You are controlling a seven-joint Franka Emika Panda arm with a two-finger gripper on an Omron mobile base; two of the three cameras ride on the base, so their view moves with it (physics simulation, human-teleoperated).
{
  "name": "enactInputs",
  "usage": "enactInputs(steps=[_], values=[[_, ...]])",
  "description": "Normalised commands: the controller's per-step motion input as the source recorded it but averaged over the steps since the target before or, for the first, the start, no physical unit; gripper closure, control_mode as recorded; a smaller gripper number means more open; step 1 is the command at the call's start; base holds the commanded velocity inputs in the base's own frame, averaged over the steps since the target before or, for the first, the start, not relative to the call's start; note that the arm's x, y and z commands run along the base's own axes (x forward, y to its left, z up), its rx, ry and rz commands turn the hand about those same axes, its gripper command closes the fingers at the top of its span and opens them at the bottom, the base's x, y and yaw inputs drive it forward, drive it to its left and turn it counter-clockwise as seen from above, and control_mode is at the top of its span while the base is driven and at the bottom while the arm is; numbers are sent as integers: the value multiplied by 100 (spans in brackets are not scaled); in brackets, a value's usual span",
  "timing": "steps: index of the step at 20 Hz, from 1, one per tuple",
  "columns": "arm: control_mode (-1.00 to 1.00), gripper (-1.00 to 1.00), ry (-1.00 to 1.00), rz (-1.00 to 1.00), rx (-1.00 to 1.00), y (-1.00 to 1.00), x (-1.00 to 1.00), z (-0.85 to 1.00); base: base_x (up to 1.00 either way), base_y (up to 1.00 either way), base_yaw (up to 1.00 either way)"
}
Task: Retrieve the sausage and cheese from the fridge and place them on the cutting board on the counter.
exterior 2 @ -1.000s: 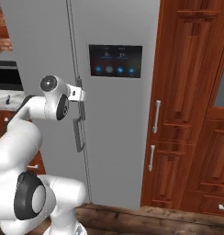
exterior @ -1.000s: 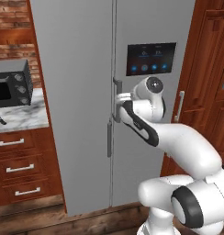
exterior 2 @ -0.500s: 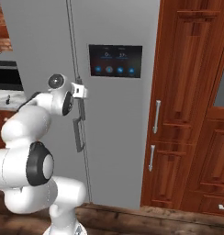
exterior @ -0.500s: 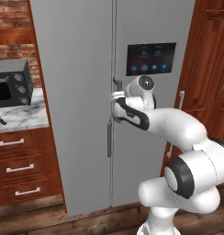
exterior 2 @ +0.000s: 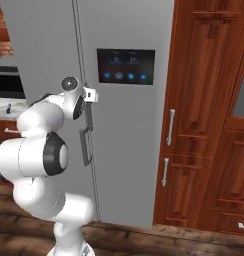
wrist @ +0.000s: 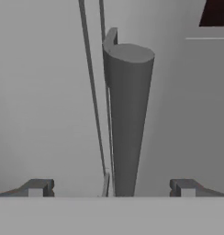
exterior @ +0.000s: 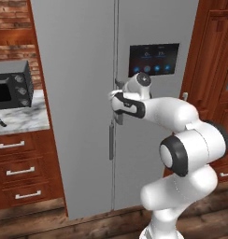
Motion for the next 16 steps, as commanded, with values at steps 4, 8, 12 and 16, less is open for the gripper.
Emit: enactInputs(steps=[4,8,12,16], values=[[-100,-100,-2,2,0,2,34,-18,0,0,0],[-100,100,-11,0,-1,25,41,-19,0,0,0],[-100,100,-4,0,0,14,59,-12,0,0,0],[-100,100,0,0,0,6,58,-7,0,0,0]])
